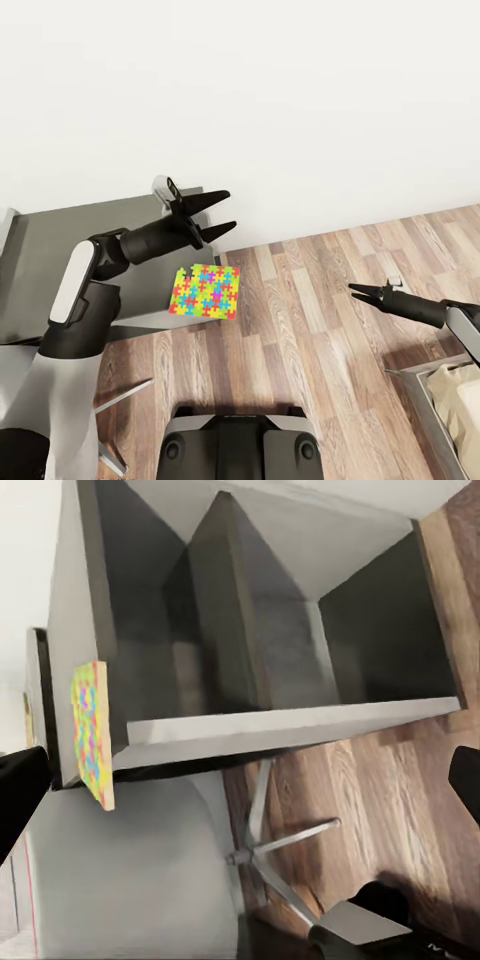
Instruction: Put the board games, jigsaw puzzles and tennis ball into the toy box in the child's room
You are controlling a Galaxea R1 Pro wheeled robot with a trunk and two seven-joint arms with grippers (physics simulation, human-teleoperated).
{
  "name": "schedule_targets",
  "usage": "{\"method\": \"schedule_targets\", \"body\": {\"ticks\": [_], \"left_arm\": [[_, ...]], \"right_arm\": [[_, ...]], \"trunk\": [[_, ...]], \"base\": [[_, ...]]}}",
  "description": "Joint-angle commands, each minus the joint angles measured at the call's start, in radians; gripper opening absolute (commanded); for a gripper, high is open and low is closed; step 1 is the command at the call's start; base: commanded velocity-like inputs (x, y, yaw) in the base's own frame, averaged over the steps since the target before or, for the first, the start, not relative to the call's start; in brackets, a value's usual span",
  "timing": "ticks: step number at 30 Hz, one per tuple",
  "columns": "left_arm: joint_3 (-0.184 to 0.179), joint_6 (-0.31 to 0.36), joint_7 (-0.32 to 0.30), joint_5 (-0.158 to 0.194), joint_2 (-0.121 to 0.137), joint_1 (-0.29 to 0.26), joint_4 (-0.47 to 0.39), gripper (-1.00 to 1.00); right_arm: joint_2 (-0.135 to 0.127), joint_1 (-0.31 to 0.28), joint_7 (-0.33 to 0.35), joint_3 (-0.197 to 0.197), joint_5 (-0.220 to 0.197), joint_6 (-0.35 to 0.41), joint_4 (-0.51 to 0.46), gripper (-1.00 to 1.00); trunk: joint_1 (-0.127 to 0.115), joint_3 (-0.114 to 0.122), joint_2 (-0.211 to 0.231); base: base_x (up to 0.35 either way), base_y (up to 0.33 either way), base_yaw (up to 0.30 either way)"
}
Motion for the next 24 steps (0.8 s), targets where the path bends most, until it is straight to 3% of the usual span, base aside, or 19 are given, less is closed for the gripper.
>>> {"method": "schedule_targets", "body": {"ticks": [1, 10, 24], "left_arm": [[-0.001, 0.001, 0.010, 0.010, 0.000, -0.001, 0.000, 1.00], [0.011, 0.003, 0.011, 0.010, 0.001, -0.002, 0.000, 1.00], [0.014, 0.003, 0.012, 0.010, 0.002, -0.003, 0.000, 1.00]], "right_arm": [[-0.001, -0.001, 0.000, 0.003, -0.006, 0.005, 0.000, 1.00], [-0.009, 0.000, 0.110, 0.006, 0.024, 0.000, -0.007, 1.00], [-0.019, 0.001, 0.170, 0.007, 0.034, -0.001, -0.009, 1.00]], "trunk": [[0.001, -0.001, -0.002], [0.001, 0.004, -0.002], [0.001, 0.010, -0.002]], "base": [[0.000, 0.000, 0.175], [0.000, 0.000, 0.223], [0.000, 0.000, 0.268]]}}
